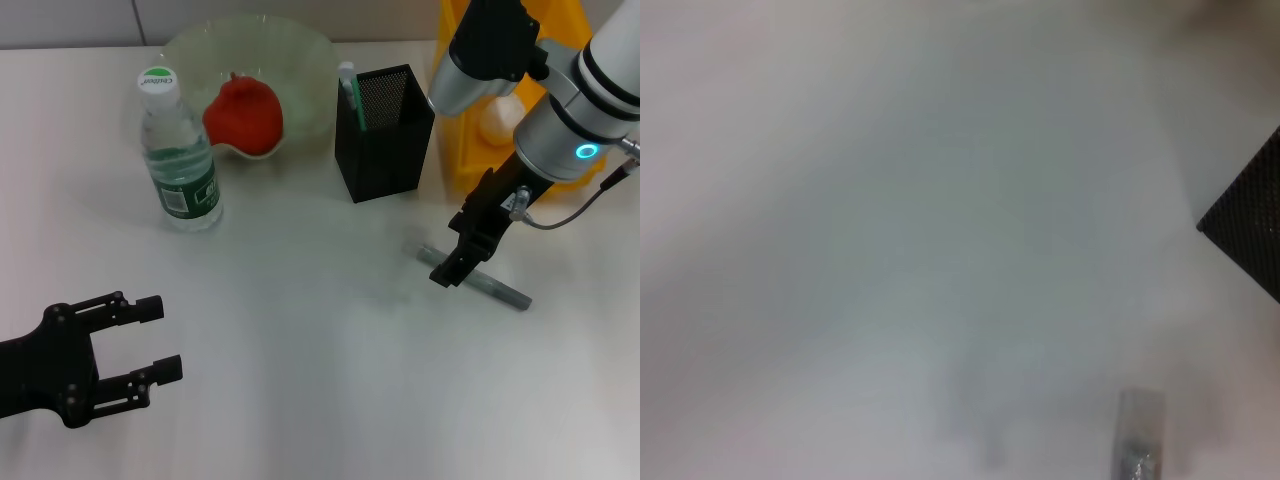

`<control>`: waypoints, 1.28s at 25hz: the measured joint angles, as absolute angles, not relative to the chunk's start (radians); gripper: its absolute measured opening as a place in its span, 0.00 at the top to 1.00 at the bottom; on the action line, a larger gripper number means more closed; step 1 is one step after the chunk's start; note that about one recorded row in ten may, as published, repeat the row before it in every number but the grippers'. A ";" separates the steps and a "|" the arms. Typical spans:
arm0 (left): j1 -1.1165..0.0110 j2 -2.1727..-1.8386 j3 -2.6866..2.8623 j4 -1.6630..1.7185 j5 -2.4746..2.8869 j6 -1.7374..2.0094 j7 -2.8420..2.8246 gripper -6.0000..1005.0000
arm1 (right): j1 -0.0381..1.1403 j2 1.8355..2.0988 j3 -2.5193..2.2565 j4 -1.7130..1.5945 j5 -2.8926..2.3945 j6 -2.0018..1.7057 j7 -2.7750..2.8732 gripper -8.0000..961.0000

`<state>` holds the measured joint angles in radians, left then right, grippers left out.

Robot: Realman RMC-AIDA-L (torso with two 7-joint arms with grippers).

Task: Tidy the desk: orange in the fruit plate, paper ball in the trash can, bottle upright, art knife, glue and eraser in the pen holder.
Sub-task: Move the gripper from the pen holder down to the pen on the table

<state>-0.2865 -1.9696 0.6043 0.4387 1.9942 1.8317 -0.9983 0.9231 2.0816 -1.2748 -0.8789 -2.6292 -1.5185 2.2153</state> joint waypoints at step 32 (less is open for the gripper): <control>-0.290 -1.968 0.602 0.440 1.993 1.823 -0.999 0.29 | 0.963 2.087 -1.366 -0.778 -2.618 -1.416 2.222 0.15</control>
<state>-0.2896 -1.9677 0.6019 0.4403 1.9926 1.8233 -0.9986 0.9635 2.0874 -1.3661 -0.7782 -2.6182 -1.4158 2.2224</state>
